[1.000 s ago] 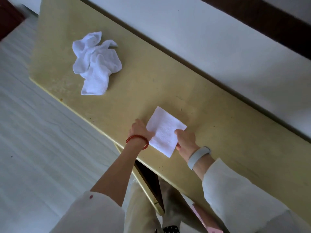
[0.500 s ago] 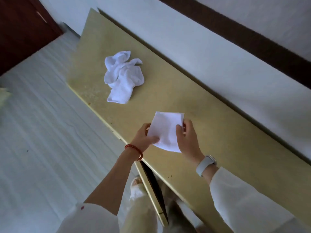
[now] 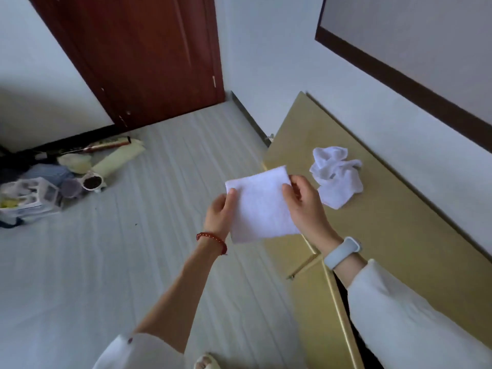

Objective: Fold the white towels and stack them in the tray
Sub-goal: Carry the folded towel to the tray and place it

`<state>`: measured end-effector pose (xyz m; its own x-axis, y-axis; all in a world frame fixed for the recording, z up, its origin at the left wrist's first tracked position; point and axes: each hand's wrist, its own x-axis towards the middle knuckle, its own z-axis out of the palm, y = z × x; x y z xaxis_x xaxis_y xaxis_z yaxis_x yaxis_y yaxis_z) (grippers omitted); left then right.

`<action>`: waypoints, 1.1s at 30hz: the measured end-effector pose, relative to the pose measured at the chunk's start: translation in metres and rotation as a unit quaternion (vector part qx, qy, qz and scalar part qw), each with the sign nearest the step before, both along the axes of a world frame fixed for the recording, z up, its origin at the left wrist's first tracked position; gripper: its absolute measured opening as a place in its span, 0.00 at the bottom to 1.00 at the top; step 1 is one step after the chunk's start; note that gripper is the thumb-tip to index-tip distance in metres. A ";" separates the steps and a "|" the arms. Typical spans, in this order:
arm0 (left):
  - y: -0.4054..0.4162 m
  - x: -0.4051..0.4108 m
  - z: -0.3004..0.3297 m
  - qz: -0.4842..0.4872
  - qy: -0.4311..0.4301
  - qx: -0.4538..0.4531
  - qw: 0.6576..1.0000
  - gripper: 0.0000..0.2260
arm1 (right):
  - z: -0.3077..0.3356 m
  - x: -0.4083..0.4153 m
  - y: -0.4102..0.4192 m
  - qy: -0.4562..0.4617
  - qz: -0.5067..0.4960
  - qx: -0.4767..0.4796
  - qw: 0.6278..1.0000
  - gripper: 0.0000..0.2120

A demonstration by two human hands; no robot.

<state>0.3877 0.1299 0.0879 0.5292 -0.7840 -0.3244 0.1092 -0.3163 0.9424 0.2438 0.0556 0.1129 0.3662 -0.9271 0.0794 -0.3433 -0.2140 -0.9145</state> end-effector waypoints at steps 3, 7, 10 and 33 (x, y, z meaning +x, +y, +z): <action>0.050 0.085 0.006 0.060 -0.174 0.024 0.983 0.17 | -0.011 0.097 0.040 0.033 0.011 -0.016 0.999 0.03; 0.123 0.196 0.022 0.118 -0.308 0.115 0.937 0.14 | -0.010 0.227 0.092 0.090 0.064 -0.063 0.992 0.10; 0.160 0.277 0.028 0.146 -0.359 0.151 0.909 0.11 | -0.005 0.315 0.119 0.098 0.112 -0.114 0.982 0.11; 0.250 0.882 0.078 0.427 -0.362 0.182 0.809 0.09 | 0.046 1.000 0.169 -0.019 0.415 -0.148 0.898 0.10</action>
<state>1.2694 0.3794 0.1658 0.9816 0.0446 0.1855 -0.1046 -0.6876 0.7185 1.2438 0.2245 0.1587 0.9124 -0.2731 0.3048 0.0769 -0.6171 -0.7831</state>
